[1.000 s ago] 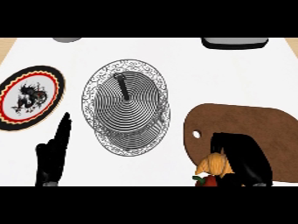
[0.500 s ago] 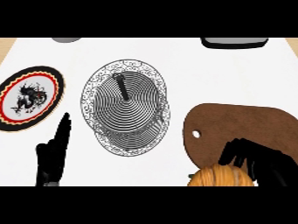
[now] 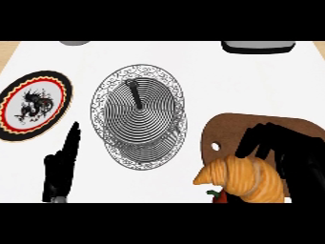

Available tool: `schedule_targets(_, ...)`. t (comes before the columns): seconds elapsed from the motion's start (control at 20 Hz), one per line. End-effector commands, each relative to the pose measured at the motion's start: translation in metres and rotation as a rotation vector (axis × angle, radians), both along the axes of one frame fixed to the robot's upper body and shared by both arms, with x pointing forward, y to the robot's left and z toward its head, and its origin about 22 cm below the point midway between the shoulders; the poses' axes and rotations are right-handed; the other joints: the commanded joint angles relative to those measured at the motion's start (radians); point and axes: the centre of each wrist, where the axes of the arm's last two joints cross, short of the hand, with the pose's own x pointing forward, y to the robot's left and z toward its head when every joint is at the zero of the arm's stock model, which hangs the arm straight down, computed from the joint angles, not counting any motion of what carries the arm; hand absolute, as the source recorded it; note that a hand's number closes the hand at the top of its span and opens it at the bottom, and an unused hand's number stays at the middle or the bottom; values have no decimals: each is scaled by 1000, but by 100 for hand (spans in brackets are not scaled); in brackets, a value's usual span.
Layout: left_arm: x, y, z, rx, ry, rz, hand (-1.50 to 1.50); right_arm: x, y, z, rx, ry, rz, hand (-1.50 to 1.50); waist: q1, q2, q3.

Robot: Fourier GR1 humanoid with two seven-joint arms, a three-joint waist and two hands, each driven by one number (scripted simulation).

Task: Pick the croissant from the cutting board and place it in the tiered basket

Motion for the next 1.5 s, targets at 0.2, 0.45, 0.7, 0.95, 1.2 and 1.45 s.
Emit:
schedule_targets(0.2, 12, 6, 0, 5, 39, 3, 0, -11, 26, 63, 56, -107, -51, 150, 13, 6, -3)
schedule_targets(0.45, -4, -19, 0, -24, 36, -12, 0, 27, 39, 81, 80, -62, -66, 150, 20, 8, -2)
schedule_targets(0.7, 5, 3, 1, -3, 37, -23, 0, 72, 53, 87, 60, -31, -30, 150, 22, 13, -2)
schedule_targets(0.95, 2, 8, -10, -12, 30, -11, 0, 88, 84, 80, 9, -3, 4, 150, 24, 13, -2)
schedule_targets(1.2, -5, -6, -1, 6, 47, -38, 0, 110, 101, 50, -10, 36, 17, 150, 27, 13, -1)
schedule_targets(1.45, -5, -7, -25, -4, 47, -17, 0, 134, 116, 13, -20, 51, -38, 150, 26, 17, -2)
